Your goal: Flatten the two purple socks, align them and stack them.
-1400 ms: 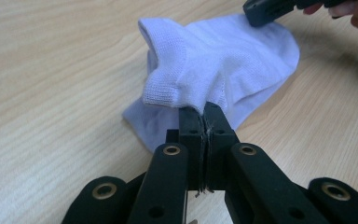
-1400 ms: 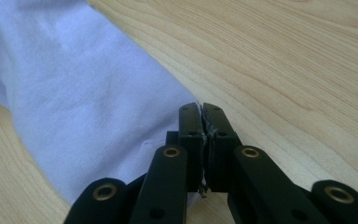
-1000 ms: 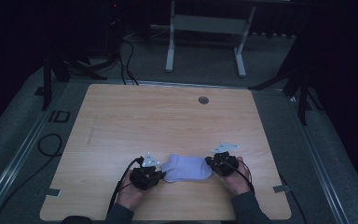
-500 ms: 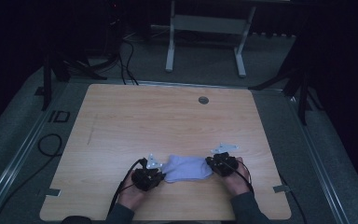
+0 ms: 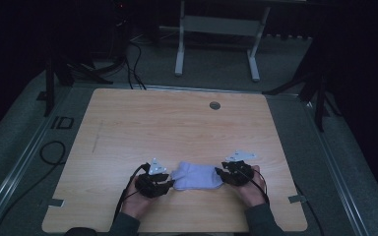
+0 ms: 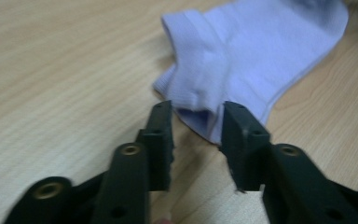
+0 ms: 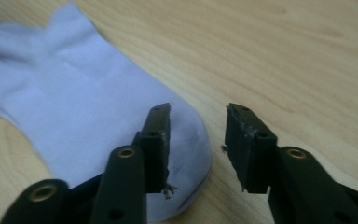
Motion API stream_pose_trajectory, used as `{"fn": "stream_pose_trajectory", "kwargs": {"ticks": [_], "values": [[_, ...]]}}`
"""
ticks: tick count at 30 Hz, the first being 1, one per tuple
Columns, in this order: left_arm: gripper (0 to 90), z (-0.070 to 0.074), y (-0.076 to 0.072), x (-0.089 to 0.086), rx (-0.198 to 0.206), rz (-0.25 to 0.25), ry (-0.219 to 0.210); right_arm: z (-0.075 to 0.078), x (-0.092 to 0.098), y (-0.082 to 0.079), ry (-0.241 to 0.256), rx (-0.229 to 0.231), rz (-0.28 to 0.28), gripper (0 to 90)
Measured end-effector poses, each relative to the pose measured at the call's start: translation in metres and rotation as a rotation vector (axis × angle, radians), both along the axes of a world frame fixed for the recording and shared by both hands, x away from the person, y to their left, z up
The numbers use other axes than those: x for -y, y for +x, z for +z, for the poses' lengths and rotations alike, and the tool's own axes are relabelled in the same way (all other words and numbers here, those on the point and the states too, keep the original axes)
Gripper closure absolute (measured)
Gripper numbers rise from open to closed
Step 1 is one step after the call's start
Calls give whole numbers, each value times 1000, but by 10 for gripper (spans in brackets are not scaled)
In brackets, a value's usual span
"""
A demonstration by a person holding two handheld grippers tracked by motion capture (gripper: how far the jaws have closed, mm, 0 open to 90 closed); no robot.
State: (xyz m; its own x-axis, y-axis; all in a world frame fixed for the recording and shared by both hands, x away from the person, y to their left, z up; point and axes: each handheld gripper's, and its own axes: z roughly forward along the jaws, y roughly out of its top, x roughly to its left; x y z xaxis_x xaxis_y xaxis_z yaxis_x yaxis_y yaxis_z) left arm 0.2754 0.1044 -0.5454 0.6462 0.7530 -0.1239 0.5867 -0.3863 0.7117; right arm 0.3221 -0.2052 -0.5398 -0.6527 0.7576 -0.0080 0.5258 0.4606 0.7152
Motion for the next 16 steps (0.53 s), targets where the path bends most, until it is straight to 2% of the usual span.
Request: {"fn": "stream_pose_trajectory", "kwargs": {"ticks": [3,4,5,6,7,11,12,15,16], "values": [[565,1,1,-4,4,17,-9,4,2,-2,19,13,-4,561],[549,2,2,-8,13,38,-14,8,5,-3,42,23,-14,551],[547,2,2,-8,13,38,-14,8,5,-3,42,23,-14,551],[545,3,3,-12,17,57,-16,11,9,-4,73,21,-21,541],[543,3,3,-12,17,57,-16,11,9,-4,73,21,-21,541],[534,4,6,-20,35,97,-2,12,18,-3,84,25,-46,532],[533,4,8,-24,43,117,12,11,23,-3,91,21,-64,527],[525,4,9,-27,49,130,23,11,25,-3,93,18,-70,525],[525,4,12,-31,57,159,44,10,29,-3,94,18,-82,519]]}}
